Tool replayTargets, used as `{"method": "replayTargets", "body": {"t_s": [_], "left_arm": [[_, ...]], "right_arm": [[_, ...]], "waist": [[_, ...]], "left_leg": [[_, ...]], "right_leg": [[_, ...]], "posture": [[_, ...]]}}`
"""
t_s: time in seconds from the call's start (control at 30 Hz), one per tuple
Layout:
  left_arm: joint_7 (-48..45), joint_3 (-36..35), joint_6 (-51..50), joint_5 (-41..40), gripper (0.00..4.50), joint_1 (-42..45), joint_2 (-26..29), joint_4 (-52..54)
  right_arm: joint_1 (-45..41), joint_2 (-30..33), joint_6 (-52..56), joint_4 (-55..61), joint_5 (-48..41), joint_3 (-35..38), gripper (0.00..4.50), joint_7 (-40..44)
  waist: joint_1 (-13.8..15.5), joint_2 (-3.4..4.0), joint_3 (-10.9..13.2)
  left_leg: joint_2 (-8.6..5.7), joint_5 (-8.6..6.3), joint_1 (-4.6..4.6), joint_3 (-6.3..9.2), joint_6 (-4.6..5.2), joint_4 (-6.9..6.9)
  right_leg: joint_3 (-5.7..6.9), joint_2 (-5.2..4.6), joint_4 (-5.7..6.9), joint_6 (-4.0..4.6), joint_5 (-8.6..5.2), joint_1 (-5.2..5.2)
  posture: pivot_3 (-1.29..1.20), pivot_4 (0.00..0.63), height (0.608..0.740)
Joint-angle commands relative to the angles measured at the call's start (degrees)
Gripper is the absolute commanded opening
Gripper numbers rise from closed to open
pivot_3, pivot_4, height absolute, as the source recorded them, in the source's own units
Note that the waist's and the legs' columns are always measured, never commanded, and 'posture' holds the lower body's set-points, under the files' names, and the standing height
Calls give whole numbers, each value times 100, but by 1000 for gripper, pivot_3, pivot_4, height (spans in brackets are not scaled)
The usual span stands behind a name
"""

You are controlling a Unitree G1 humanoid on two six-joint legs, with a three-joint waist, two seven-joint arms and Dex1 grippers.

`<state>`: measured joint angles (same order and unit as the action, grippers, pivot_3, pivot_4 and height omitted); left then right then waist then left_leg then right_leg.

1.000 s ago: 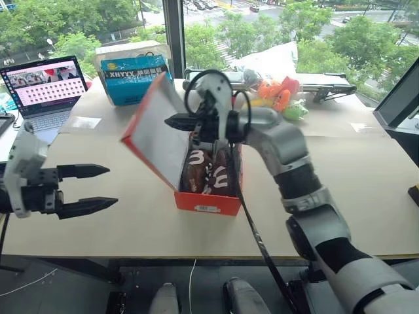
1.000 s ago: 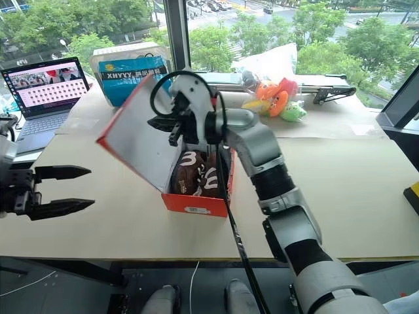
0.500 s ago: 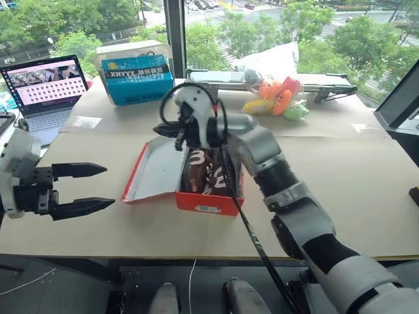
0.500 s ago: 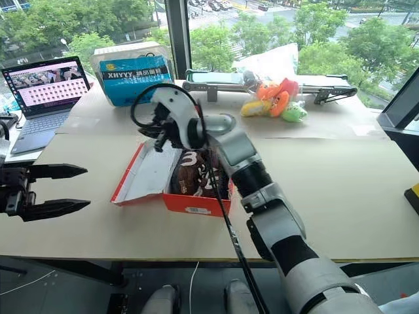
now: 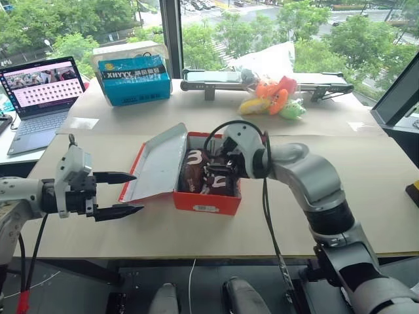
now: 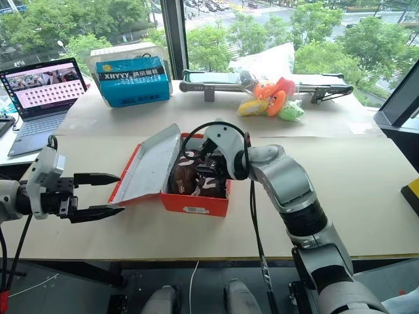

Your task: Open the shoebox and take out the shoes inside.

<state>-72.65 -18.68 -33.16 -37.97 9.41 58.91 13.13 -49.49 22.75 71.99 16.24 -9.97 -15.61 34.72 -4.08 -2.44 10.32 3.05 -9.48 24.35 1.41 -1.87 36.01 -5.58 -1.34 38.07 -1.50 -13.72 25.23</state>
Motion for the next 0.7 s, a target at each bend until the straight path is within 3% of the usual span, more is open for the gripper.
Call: {"method": "replayTargets", "body": {"t_s": [0.03, 0.2, 0.7], "left_arm": [[-4, 29, 79, 10, 4500, 166, 64, 41], [13, 145, 84, 40, 4500, 315, 59, -9], [127, 330, 59, 44, 4500, 492, -6, 29]], "right_arm": [[-83, 100, 481, 434, 206, -190, 4466, -486], [-77, -2, 853, 697, 168, -322, 4466, -824], [275, -246, 401, -525, 261, -775, 4466, -1184]], "waist": [[-3, 0, 0], [-8, 0, 0], [1, -9, -6]], "left_leg": [[0, 0, 0, 0, 0, -1], [0, 0, 1, 0, 0, -1], [0, 0, -10, 1, 0, 1]], "right_leg": [[0, 0, 0, 0, 0, 0], [0, 0, -1, -1, -1, 1], [1, 0, -2, -3, 0, -14]], "posture": [[0, 150, 736], [0, 150, 736], [0, 150, 736]]}}
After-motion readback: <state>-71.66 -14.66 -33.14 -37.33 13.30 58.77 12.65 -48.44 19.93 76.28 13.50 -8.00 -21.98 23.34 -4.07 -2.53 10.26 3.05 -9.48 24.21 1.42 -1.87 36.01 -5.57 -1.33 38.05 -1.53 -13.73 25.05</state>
